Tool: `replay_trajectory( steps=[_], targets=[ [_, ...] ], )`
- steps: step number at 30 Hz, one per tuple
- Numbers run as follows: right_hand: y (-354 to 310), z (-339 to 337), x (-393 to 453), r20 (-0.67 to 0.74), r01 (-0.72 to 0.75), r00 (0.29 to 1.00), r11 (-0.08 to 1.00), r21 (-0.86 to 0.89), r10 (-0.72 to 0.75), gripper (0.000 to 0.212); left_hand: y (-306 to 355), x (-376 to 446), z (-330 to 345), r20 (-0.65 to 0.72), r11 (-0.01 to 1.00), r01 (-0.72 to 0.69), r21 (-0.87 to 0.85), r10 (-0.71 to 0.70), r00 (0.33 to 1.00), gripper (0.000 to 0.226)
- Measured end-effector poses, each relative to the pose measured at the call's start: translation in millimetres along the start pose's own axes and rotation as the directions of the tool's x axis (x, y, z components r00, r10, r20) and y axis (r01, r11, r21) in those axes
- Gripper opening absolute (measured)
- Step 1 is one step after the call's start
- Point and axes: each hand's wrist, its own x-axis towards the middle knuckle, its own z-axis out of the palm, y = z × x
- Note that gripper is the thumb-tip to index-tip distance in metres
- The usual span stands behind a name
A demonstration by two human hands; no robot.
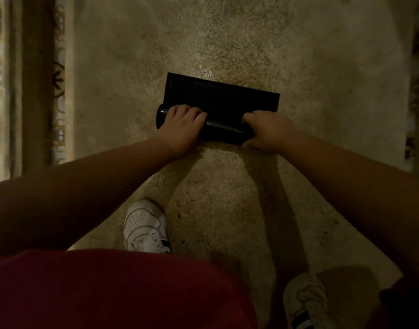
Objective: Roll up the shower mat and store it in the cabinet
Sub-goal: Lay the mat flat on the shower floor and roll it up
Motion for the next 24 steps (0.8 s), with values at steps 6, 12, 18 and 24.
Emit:
replay_trajectory(
  steps=[6, 12, 18, 24],
  targets=[
    [-8, 20, -8, 0.332, -0.086, 0.943, 0.948, 0.306, -0.022, 0.066, 9, -28, 23, -0.002, 0.999, -0.035, 0.018, 0.035, 0.999, 0.071],
    [-6, 32, -26, 0.211, -0.103, 0.977, 0.903, 0.417, 0.014, 0.064, 3, -22, 19, 0.003, 0.996, -0.086, 0.013, 0.086, 0.996, 0.064],
    [-38, 68, -64, -0.253, -0.064, 0.964, 0.993, 0.103, 0.088, 0.082, -3, -3, 4, 0.168, 0.998, -0.051, -0.021, 0.054, 0.984, 0.067],
    [-21, 57, -50, -0.196, -0.036, 0.977, 0.973, 0.227, 0.082, 0.072, -5, -3, 1, 0.131, 0.998, -0.044, -0.052, 0.051, 0.990, 0.078]
  ],
)
